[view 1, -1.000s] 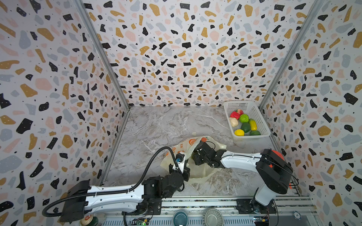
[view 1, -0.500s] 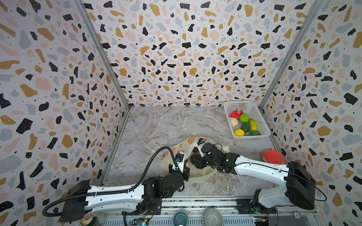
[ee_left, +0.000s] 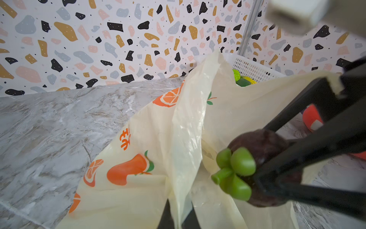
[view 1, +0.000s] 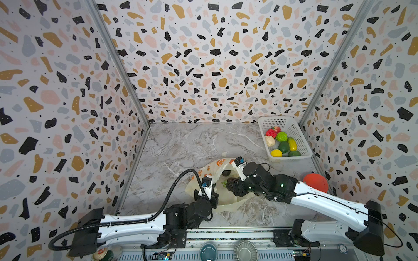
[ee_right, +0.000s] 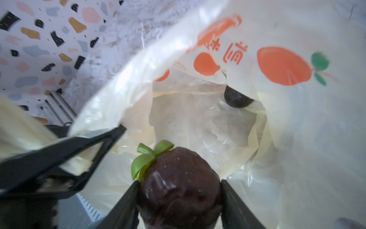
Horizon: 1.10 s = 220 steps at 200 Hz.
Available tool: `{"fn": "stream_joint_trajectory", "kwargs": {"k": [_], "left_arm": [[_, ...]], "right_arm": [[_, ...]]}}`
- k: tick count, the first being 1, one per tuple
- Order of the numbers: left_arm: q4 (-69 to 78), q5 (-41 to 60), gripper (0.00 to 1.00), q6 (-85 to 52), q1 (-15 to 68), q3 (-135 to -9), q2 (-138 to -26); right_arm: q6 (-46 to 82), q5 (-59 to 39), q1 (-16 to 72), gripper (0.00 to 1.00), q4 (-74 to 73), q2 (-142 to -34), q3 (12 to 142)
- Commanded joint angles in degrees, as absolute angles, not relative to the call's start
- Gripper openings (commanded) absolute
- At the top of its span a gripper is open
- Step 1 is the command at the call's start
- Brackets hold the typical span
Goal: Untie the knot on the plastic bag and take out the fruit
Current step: 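Lift the mangosteen out of the bag toward the basket with the right gripper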
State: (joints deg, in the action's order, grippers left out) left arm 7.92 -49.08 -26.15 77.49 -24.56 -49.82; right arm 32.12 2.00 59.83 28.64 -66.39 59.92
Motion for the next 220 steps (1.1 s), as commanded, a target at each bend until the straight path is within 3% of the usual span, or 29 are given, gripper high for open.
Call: {"fn": "stream_joint_trajectory", "kwargs": {"k": [1, 59, 111, 169, 220], "left_arm": [[8.70, -50.71, 0.00, -26.02, 77.78, -24.39, -49.16], [8.70, -50.80, 0.00, -25.36, 77.77, -24.78, -49.02], [8.79, -50.89, 0.00, -24.96, 77.78, -25.09, -48.95], [8.57, -50.50, 0.00, -24.53, 77.78, -25.18, -48.50], [8.44, -50.54, 0.00, -24.70, 77.78, -25.00, -47.87]], "right_arm": [[32.22, 2.42, 57.37, 0.61, 35.72, -62.92, 65.43], [25.67, -5.49, 39.20, 0.61, 38.60, -62.15, 75.38], [22.47, -13.83, 19.25, 0.62, 30.35, -66.63, 74.04], [22.60, -8.29, 5.21, 0.62, 17.47, -77.29, 70.54], [23.01, -6.75, -2.12, 0.62, 9.21, -89.66, 71.38]]}}
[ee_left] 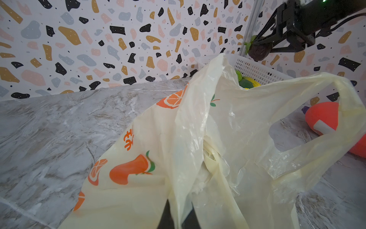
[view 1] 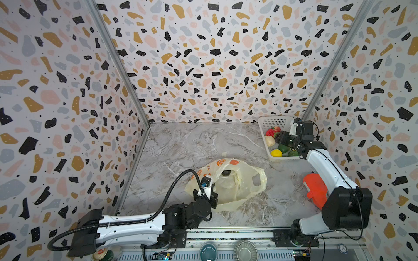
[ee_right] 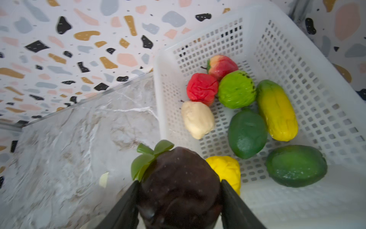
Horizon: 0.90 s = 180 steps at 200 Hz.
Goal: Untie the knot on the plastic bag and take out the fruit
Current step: 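Lift the mangosteen out of the bag toward the basket with the right gripper, then lower the mangosteen into the white basket and open the right gripper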
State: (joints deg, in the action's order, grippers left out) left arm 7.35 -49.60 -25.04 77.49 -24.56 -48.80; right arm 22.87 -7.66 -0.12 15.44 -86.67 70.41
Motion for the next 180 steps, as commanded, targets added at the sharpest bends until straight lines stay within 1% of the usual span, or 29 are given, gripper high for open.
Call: {"fn": "stream_joint_trajectory", "kwargs": {"k": [1, 34, 62, 73, 87, 98, 115, 180], "left_arm": [[8.44, -50.54, 0.00, -24.70, 77.74, -24.94, -47.88], [8.87, -50.46, 0.00, -24.88, 77.78, -24.87, -48.33], [8.82, -50.71, 0.00, -25.00, 77.78, -24.94, -48.23], [8.78, -50.80, 0.00, -25.10, 77.78, -24.92, -48.16], [8.79, -50.80, 0.00, -25.02, 77.76, -24.85, -48.16], [8.87, -50.80, 0.00, -25.13, 77.78, -24.78, -48.24], [9.01, -50.80, 0.00, -25.18, 77.78, -24.75, -48.43], [9.08, -50.76, 0.00, -25.35, 77.78, -24.86, -48.65]], "right_arm": [[23.02, -6.76, -2.29, 0.62, 9.13, -89.96, 71.51], [23.05, -5.64, -3.34, 0.62, 8.10, -98.70, 76.64], [22.82, -4.23, -3.51, 0.63, 7.33, -102.51, 78.93], [22.52, -3.81, -3.52, 0.66, 7.80, -103.74, 80.03], [22.26, -3.60, -3.52, 0.74, 9.29, -105.23, 81.37], [22.24, -3.43, -3.53, 0.81, 9.58, -105.39, 81.43], [22.17, -2.85, -3.54, 0.87, 8.90, -104.19, 80.33], [21.95, -3.57, -3.52, 0.88, 8.61, -100.49, 78.62]]}}
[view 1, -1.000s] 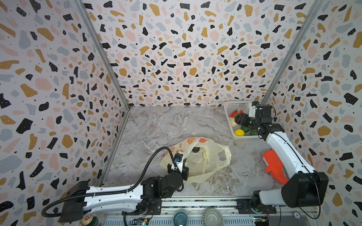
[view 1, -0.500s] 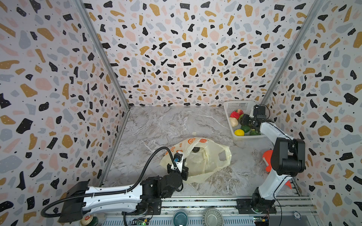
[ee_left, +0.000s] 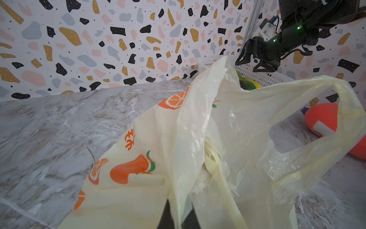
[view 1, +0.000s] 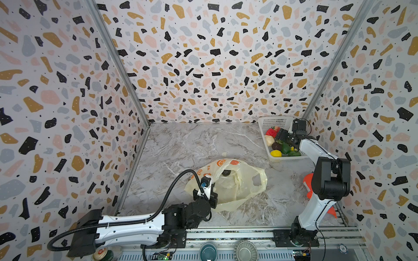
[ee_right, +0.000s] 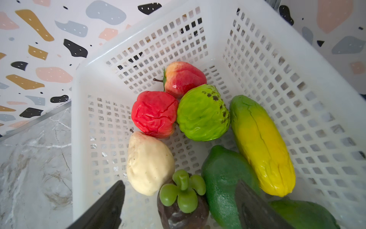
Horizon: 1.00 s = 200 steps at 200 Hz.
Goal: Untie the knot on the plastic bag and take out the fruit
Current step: 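Lower the mangosteen into the white basket and open the right gripper, then move the empty right gripper back into the bag toward the dark oblong fruit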
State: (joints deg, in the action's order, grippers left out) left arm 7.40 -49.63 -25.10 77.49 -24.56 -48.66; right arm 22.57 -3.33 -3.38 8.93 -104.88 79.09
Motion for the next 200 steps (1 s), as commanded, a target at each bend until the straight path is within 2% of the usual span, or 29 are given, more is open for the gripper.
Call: {"fn": "stream_joint_trajectory", "kwargs": {"k": [1, 54, 122, 163, 200], "left_arm": [[9.11, -50.78, 0.00, -25.37, 77.78, -24.87, -48.62], [9.64, -51.55, 0.00, -24.35, 77.78, -24.92, -48.60], [11.51, -52.06, 0.00, -21.38, 77.78, -25.05, -48.29], [11.51, -52.15, 0.00, -21.19, 77.78, -24.90, -47.77], [11.60, -52.16, 0.00, -20.53, 77.77, -25.20, -47.64]], "right_arm": [[21.96, -3.63, -3.52, 0.88, 8.61, -100.43, 78.60], [21.77, -8.53, -2.03, 0.88, 11.14, -93.12, 74.69], [21.75, -17.71, 6.58, 0.88, 21.52, -73.14, 66.61], [22.75, -20.04, 15.82, 0.90, 27.35, -63.53, 64.00], [26.46, -17.21, 29.61, 0.90, 30.52, -59.41, 64.64]]}}
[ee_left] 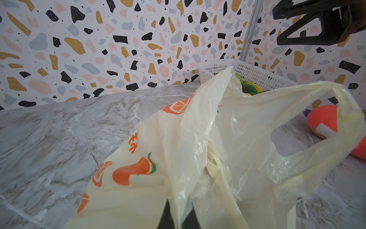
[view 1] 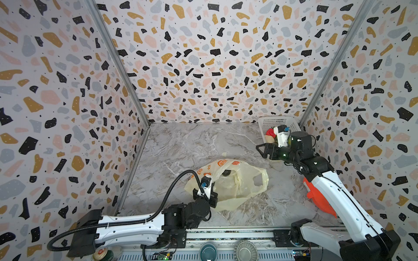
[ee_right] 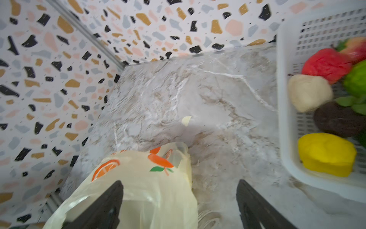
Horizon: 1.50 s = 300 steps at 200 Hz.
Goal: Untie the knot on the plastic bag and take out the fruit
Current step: 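Move the empty right gripper back into the bag toward the dark oblong fruit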
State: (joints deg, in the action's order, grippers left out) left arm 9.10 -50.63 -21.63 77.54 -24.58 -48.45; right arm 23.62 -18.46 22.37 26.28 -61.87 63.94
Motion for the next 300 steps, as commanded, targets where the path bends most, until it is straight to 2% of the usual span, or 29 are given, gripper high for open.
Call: {"fn": "stream_joint_trajectory", "kwargs": {"k": [1, 54, 104, 158, 228, 246, 280, 300], "left_arm": [[11.60, -52.14, 0.00, -20.50, 77.78, -25.17, -47.64], [11.87, -52.29, 0.00, -20.66, 77.78, -25.46, -47.42], [11.94, -52.12, 0.00, -19.83, 77.77, -26.22, -47.02], [11.30, -51.22, 0.00, -19.42, 77.78, -27.14, -46.41], [11.95, -50.89, 0.00, -19.78, 77.76, -27.51, -47.06], [12.28, -50.42, 0.00, -19.78, 77.85, -27.44, -47.44], [12.39, -49.36, 0.00, -19.21, 77.78, -27.50, -47.38], [12.67, -48.74, 0.00, -18.73, 77.78, -27.43, -47.03]], "right_arm": [[26.55, -17.04, 30.01, 0.90, 30.60, -59.37, 64.67], [31.45, -6.85, 49.92, 0.90, 30.75, -58.45, 62.43], [31.61, -0.22, 59.54, 0.90, 23.52, -61.50, 54.44], [29.55, 4.92, 62.19, 0.87, 15.93, -67.01, 48.89], [32.24, 8.44, 65.30, 0.84, 13.58, -66.41, 42.20], [31.95, 7.40, 64.79, 0.84, 12.71, -68.26, 42.44], [31.45, -2.40, 59.48, 0.83, 10.22, -74.98, 43.33], [31.46, -4.91, 57.34, 0.83, 8.99, -77.12, 44.39]]}}
